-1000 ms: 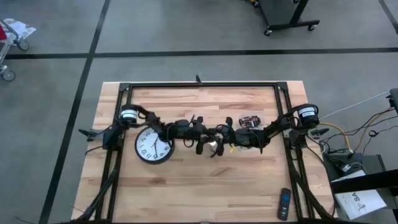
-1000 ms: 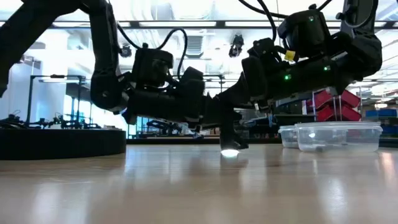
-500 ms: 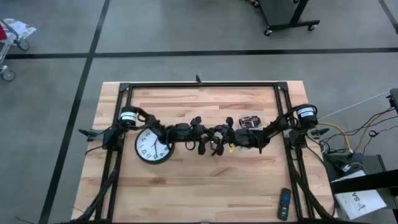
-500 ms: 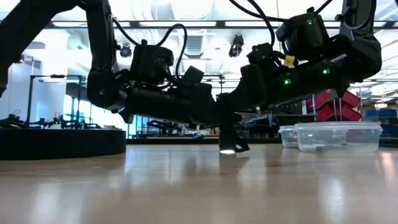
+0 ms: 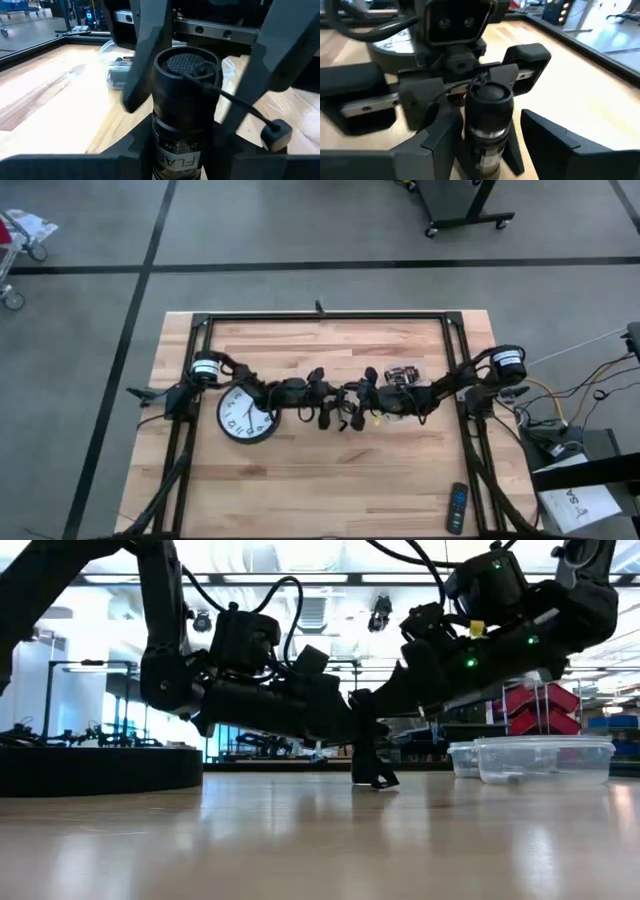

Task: Insert battery
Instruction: Close the black battery compartment

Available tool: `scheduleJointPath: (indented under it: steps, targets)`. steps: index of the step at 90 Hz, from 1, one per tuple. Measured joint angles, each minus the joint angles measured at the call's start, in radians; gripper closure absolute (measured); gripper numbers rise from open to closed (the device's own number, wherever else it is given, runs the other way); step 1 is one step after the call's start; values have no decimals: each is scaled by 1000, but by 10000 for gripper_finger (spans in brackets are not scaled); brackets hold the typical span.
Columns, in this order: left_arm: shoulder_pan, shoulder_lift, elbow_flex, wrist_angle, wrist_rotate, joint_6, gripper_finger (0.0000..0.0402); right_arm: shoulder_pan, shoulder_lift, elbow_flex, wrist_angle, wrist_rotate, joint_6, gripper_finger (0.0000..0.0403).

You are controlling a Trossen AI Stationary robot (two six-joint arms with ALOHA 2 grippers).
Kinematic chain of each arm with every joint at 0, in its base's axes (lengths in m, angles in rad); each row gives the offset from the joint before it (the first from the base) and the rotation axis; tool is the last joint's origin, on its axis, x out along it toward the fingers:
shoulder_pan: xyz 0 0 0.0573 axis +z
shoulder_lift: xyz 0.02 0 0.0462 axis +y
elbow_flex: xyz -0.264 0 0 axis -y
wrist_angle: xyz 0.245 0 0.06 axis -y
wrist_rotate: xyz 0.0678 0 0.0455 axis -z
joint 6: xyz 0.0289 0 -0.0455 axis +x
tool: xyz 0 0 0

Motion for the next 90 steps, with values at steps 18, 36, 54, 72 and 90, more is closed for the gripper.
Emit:
scheduleJointPath:
  steps: [18, 36, 54, 72, 90]
  targets:
    - [1, 0, -1, -1, 4, -8, 298, 0, -42, -2, -62, -42, -27, 160]
    - [3, 2, -2, -1, -9, -8, 295, -28, -42, 3, -46, -48, -36, 132]
    - [3, 3, -2, -1, -8, -2, 297, -39, -42, 36, -42, -75, -62, 117]
    - [3, 3, -2, -1, -3, 2, 297, -55, -43, 61, -65, -75, -78, 134]
    - [2, 5, -4, -9, 0, 3, 293, -88, -43, 66, -73, -68, -56, 169]
